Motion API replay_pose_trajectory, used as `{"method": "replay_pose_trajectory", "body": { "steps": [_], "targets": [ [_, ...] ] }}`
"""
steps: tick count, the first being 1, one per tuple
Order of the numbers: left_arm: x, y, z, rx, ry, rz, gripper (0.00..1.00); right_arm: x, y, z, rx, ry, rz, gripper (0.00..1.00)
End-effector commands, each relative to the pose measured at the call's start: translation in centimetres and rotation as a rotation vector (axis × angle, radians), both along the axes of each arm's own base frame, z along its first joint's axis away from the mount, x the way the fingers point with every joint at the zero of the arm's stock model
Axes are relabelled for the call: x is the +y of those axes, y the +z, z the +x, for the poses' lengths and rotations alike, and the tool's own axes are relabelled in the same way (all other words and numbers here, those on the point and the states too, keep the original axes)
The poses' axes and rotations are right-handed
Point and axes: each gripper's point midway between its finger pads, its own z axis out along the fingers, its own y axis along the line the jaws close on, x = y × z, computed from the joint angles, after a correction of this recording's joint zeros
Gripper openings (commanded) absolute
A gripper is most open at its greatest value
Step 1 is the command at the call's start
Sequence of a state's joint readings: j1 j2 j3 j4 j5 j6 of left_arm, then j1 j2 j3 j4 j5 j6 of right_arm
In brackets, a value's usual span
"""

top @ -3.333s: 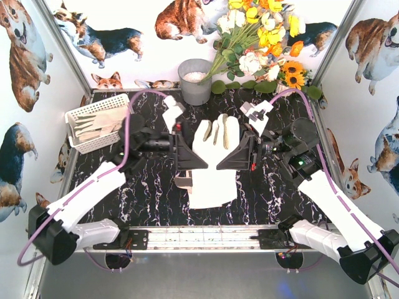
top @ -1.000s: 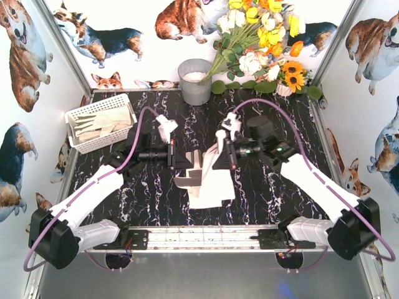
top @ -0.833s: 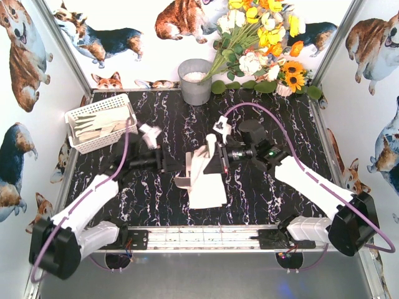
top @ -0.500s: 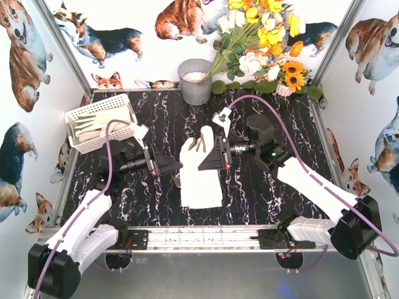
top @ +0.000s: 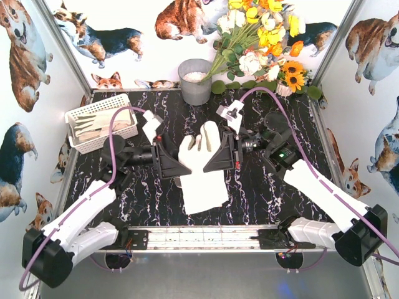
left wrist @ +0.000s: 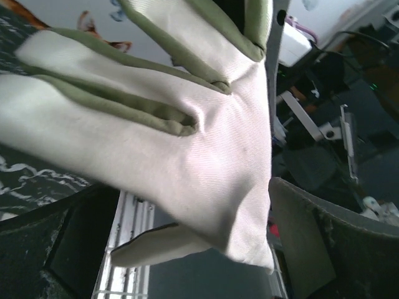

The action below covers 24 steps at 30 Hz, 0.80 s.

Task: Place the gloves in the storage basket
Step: Pair the glove with the glove.

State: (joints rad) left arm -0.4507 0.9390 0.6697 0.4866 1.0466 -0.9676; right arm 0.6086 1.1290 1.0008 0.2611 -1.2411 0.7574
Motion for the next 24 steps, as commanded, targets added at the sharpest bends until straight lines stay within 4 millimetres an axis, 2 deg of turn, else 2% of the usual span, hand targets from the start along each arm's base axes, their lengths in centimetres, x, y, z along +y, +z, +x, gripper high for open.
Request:
{"method": "replay_pose_trajectory", "body": {
  "steps": [1, 4, 9, 13, 24],
  "targets": [
    [-1.0, 3.2, -2.5, -0.105, -0.119, -0.075, 1.00, -0.9, 3.8, -1.7, -0.129, 0.028, 0.092, 0.00],
    [-1.7, 2.9, -3.7, -0.100, -0.181, -0.068, 1.00, -0.9, 3.5, -1.6, -0.132, 0.020, 0.089, 0.00],
    [-1.2, 2.5, -4.6, -0.115, -0.202, -0.054, 1.00, -1.1, 2.4, -0.8, -0.127, -0.019, 0.048, 0.00],
    [-0.9, 2.2, -5.1, -0.113, -0.211, -0.028, 0.95, -1.7, 1.8, -0.3, -0.121, -0.049, 0.033, 0.00],
    [-0.9, 0.3, -4.7, -0.065, -0.181, 0.051, 0.64, -2.4, 1.5, 0.0, -0.124, -0.080, 0.022, 0.00]
  ]
}}
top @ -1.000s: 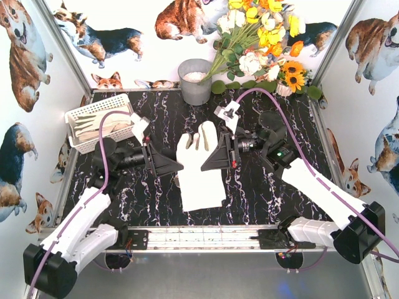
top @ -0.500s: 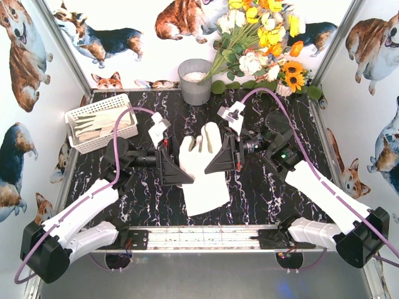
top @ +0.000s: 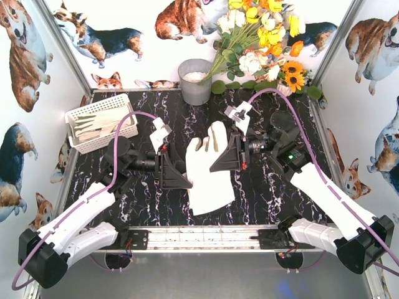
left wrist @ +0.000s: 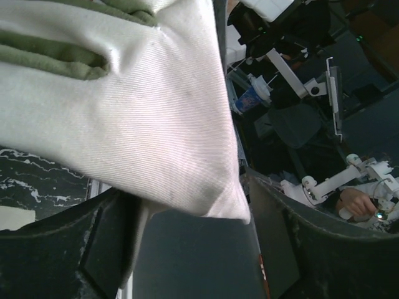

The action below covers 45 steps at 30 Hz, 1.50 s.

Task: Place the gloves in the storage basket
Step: Pair the glove with the glove.

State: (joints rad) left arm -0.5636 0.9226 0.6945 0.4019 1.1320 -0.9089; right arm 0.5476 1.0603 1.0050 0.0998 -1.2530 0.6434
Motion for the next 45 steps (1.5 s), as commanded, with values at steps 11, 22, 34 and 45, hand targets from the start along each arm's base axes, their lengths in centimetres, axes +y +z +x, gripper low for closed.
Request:
{"method": "replay_pose_trajectory", "body": {
  "steps": [11, 22, 34, 45],
  "targets": [
    [0.9, -2.5, 3.5, 0.020, 0.175, 0.110, 0.15, -0.6, -2.0, 2.2, -0.048, -0.137, -0.084, 0.00],
    [3.3, -17.4, 11.1, 0.386, 0.528, 0.501, 0.00, -0.7, -20.6, 10.3, 0.221, -0.589, -0.694, 0.00],
    [3.9, -23.2, 12.2, 0.460, 0.605, 0.686, 0.00, -0.7, -29.0, 11.2, 0.305, -0.668, -0.905, 0.00],
    [3.7, -23.4, 13.7, 0.442, 0.668, 0.659, 0.00, -1.9, -30.0, 13.0, 0.203, -0.727, -0.961, 0.00]
  ]
}}
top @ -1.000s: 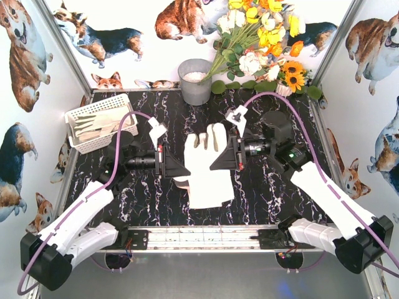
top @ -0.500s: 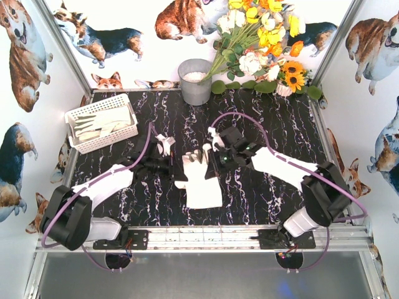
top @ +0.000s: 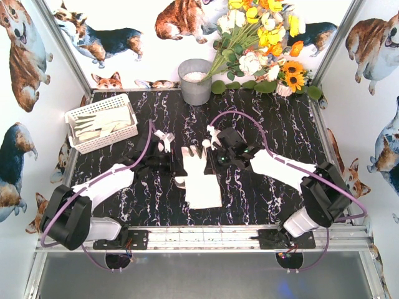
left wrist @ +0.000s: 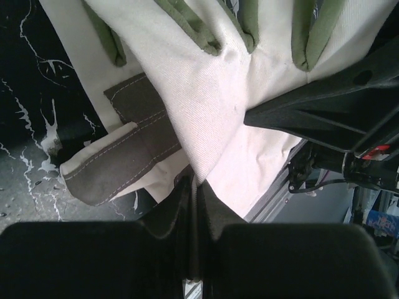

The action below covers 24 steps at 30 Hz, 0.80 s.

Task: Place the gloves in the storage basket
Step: Pair the glove with the glove.

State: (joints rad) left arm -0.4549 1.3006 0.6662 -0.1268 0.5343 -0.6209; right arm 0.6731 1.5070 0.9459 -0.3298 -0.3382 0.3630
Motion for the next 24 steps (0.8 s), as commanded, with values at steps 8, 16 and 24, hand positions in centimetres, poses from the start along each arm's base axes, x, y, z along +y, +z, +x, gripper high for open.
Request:
{"method": "replay_pose_trajectory", "body": {
  "steps": [8, 16, 24],
  "targets": [
    [-0.7, -4.1, 0.1, 0.070, 0.027, 0.020, 0.00, -4.0, -6.0, 0.4, 0.039, -0.063, -0.247, 0.00],
    [0.0, -6.5, -0.1, 0.115, 0.052, 0.085, 0.00, -3.9, -6.5, 0.1, 0.064, -0.074, -0.236, 0.00],
    [0.3, -7.9, -0.3, 0.151, 0.057, 0.115, 0.03, -4.1, -8.0, -0.6, 0.107, -0.085, -0.239, 0.00]
  ]
}}
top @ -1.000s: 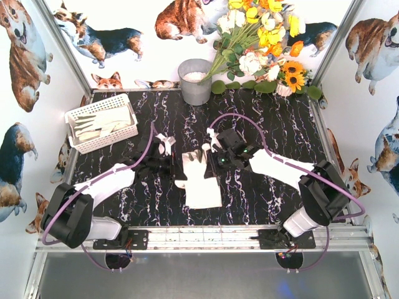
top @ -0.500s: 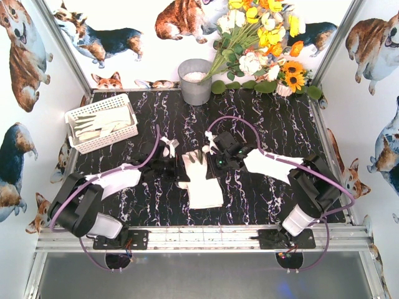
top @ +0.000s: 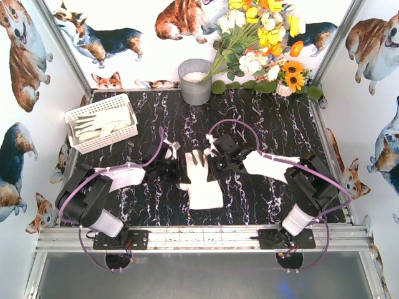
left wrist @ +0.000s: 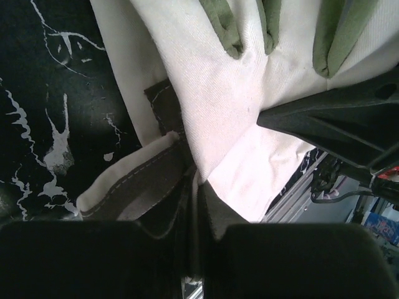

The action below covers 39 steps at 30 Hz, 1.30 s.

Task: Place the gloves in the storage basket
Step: Pair the glove with the glove.

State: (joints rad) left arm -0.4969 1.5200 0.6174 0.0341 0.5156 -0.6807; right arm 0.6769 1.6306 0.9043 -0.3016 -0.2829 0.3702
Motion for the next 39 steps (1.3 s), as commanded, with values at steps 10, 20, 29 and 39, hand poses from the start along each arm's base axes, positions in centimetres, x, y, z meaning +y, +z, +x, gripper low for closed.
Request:
{"method": "replay_pose_trajectory", "body": {
  "steps": [10, 20, 29, 39],
  "targets": [
    [2.0, -2.1, 0.1, 0.027, 0.050, 0.110, 0.13, -2.4, -2.9, -0.4, 0.048, -0.065, -0.103, 0.00],
    [2.9, -0.8, -0.5, 0.002, 0.072, 0.126, 0.00, -1.9, -1.2, -0.1, 0.037, -0.070, -0.070, 0.00],
    [4.6, -0.1, -0.8, -0.025, 0.101, 0.187, 0.00, -1.6, 1.5, 0.2, 0.001, -0.065, -0.047, 0.00],
    [5.8, -1.4, -1.3, 0.013, 0.124, 0.233, 0.00, -1.4, 0.4, 0.3, 0.022, -0.061, -0.055, 0.00]
  ]
}}
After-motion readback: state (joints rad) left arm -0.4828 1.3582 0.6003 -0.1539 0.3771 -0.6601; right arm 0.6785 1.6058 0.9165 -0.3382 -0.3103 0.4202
